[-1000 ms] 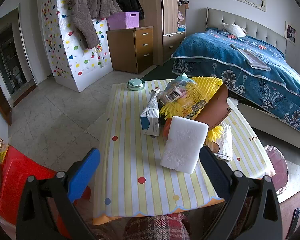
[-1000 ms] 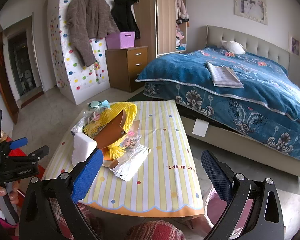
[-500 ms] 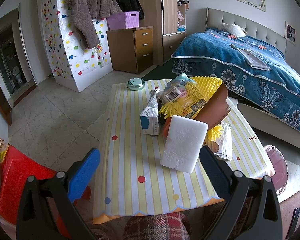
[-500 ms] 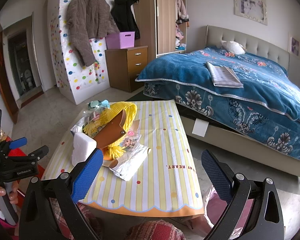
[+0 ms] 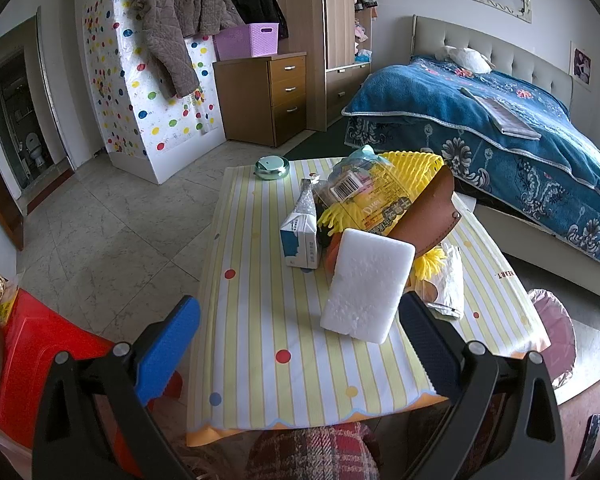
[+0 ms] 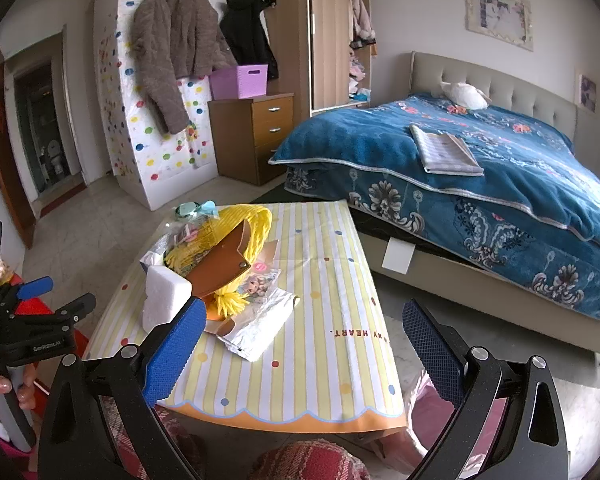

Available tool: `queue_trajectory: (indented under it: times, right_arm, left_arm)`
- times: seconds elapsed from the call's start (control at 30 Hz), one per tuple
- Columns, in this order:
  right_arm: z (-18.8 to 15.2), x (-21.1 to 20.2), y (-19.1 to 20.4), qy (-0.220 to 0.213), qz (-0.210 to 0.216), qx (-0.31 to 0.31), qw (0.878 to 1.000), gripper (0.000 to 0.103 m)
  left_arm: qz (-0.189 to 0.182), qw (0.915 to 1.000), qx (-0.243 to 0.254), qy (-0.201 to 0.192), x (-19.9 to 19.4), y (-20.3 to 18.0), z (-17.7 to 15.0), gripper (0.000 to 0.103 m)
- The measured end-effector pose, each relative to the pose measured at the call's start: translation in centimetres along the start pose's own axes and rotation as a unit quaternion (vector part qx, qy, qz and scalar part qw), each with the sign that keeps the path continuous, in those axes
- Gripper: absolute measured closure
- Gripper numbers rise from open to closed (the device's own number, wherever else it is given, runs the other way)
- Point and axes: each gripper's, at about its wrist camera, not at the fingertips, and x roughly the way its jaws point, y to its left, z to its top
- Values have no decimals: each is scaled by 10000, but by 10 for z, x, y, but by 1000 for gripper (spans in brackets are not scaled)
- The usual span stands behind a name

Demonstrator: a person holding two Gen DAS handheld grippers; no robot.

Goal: Collect trash

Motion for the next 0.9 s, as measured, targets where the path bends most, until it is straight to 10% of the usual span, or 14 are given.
queue_trajectory:
  times: [0.9]
  right_arm:
    - [-29, 52, -8, 264, 94, 6, 9996, 5]
  left_arm:
    - [-342, 9979, 393, 389, 54, -26, -36, 7]
